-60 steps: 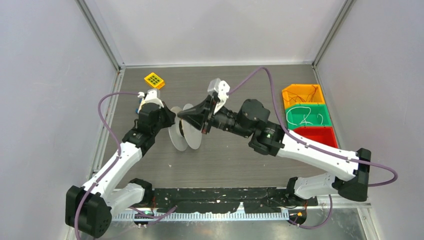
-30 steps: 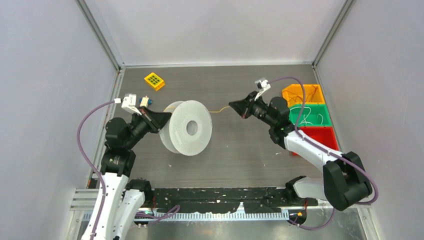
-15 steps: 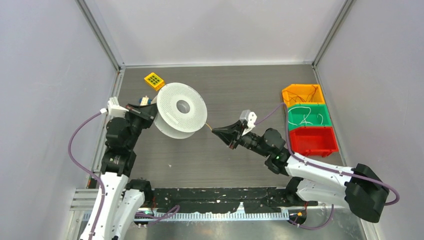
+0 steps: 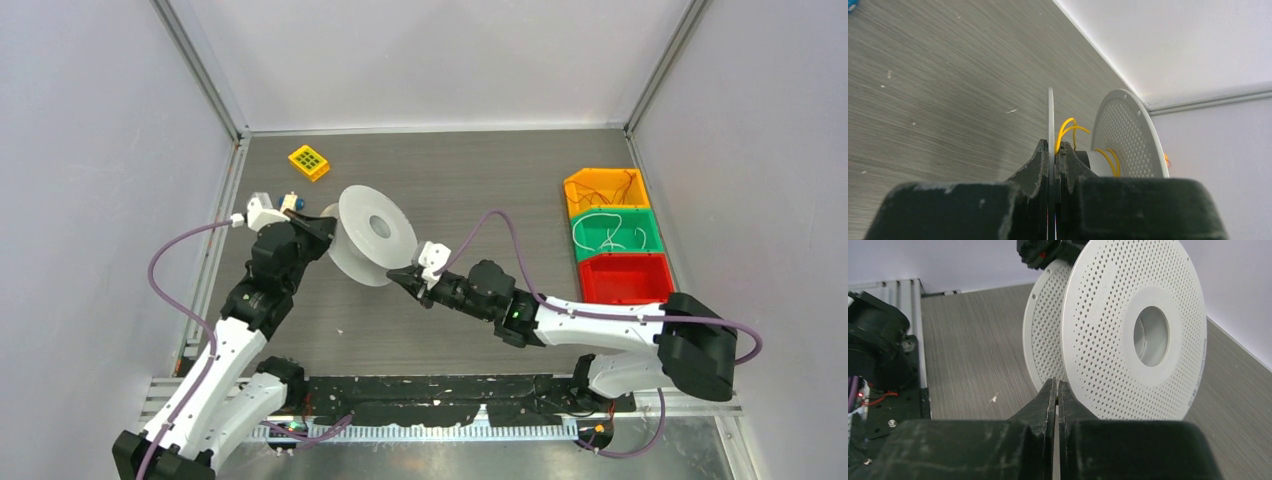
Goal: Wrap the cables
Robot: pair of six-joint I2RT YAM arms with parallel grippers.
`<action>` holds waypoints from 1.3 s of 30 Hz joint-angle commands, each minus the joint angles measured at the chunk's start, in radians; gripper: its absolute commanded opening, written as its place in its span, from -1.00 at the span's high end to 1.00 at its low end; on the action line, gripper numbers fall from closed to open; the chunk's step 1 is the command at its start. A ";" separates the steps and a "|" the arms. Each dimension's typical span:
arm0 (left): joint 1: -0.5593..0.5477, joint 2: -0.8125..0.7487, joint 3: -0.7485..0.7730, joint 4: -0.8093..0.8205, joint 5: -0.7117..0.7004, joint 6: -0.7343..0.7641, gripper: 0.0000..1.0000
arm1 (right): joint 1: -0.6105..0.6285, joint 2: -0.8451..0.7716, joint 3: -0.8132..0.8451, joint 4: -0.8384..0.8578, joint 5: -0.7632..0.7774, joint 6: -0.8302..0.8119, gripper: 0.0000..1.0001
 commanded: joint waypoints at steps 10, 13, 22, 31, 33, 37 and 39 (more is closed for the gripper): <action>-0.050 0.051 0.146 -0.130 -0.219 0.039 1.00 | 0.041 0.098 0.090 -0.071 0.148 -0.055 0.89; -0.071 0.099 0.185 -0.152 -0.229 0.104 1.00 | 0.043 0.107 0.117 -0.149 0.194 -0.030 0.89; -0.121 0.260 0.354 -0.331 -0.228 0.222 1.00 | 0.043 0.125 0.226 -0.251 0.124 0.087 0.89; -0.132 0.417 0.578 -0.602 -0.208 0.289 1.00 | 0.043 0.159 0.256 -0.220 0.105 0.167 0.89; -0.132 0.446 0.602 -0.625 -0.179 0.321 1.00 | 0.043 0.160 0.250 -0.211 0.118 0.187 0.89; -0.132 0.520 0.646 -0.655 -0.068 0.410 1.00 | 0.042 0.168 0.243 -0.185 0.128 0.189 0.89; -0.132 0.567 0.685 -0.682 -0.014 0.450 1.00 | 0.040 0.177 0.257 -0.188 0.125 0.174 0.89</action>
